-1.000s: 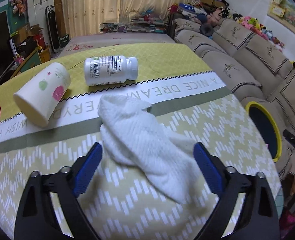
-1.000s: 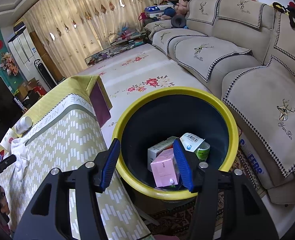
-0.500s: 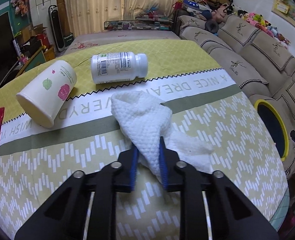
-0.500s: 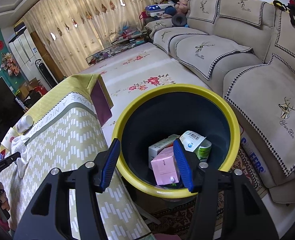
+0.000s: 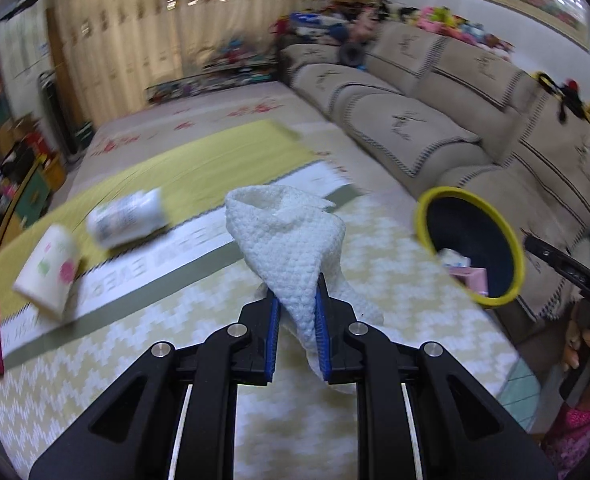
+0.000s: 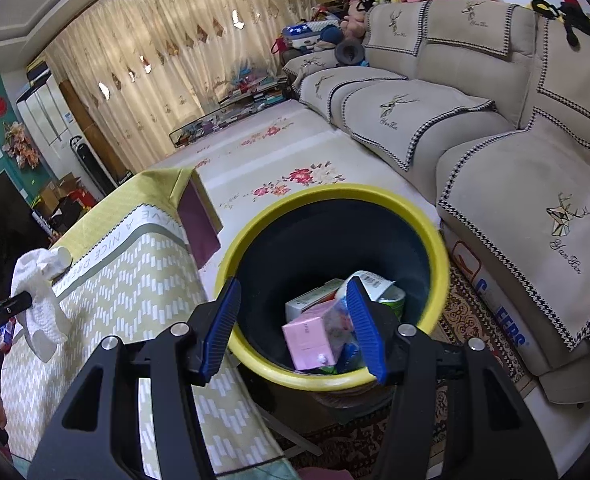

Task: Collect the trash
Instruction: 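Carry the white towel over the bin and open the left gripper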

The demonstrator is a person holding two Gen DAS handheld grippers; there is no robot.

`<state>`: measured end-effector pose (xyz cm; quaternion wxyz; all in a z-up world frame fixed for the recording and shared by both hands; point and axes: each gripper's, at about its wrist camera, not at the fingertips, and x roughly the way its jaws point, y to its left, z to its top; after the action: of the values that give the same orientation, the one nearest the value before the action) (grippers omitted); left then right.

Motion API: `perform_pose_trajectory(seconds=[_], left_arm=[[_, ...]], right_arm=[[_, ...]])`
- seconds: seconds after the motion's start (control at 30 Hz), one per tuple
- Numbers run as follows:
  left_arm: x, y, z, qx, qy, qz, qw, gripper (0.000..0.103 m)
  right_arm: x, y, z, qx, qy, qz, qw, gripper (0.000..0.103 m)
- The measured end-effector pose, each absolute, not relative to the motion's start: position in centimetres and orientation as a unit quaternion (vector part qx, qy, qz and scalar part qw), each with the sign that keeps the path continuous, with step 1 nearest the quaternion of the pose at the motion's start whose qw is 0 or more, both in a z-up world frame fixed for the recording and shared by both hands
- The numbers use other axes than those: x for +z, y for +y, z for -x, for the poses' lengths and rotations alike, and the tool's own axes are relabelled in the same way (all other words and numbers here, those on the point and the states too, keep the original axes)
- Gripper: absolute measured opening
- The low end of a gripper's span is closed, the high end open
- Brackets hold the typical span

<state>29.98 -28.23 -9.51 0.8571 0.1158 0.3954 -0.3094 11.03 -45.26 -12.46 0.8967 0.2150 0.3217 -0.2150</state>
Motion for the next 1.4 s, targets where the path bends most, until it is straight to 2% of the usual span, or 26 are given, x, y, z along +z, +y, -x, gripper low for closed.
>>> perform_pose_trajectory(seconds=[0.33,0.67,0.73,0.77,0.8,1.07,1.4], left_arm=[[-7.9,-41.3,-26.8,-0.404,0.379,-0.166,0.816,0.016],[-10.5,-53.7,-25.3,-0.445,0.386,-0.215,0.779,0.019],[-11.4,-55.7,-26.0,-0.434,0.400,-0.218,0.777,0.039],[-11.7,-56.2,-26.4,-0.430,0.405,-0.215,0.778,0.059],[-11.9,-56.8,-26.8,-0.430,0.412,-0.207,0.776,0.064],[-10.9,-54.2,-27.2,-0.435,0.393,-0.185,0.789,0.066],[-8.1,-38.9,-27.0,-0.406,0.363,-0.079,0.835,0.077]], right_arm=[[-12.5,-49.6,-6.2,-0.259,0.301,-0.241,0.886,0.053],[-13.2,-52.3,-3.8,-0.278,0.295,-0.260,0.876,0.053],[-13.2,-52.4,-3.7,-0.278,0.296,-0.261,0.876,0.053],[-13.2,-52.4,-3.7,-0.278,0.296,-0.260,0.876,0.053],[-13.3,-52.5,-3.6,-0.278,0.295,-0.260,0.876,0.053],[-13.2,-51.8,-4.2,-0.272,0.300,-0.254,0.878,0.053],[-12.3,-47.8,-7.5,-0.235,0.320,-0.221,0.891,0.053]])
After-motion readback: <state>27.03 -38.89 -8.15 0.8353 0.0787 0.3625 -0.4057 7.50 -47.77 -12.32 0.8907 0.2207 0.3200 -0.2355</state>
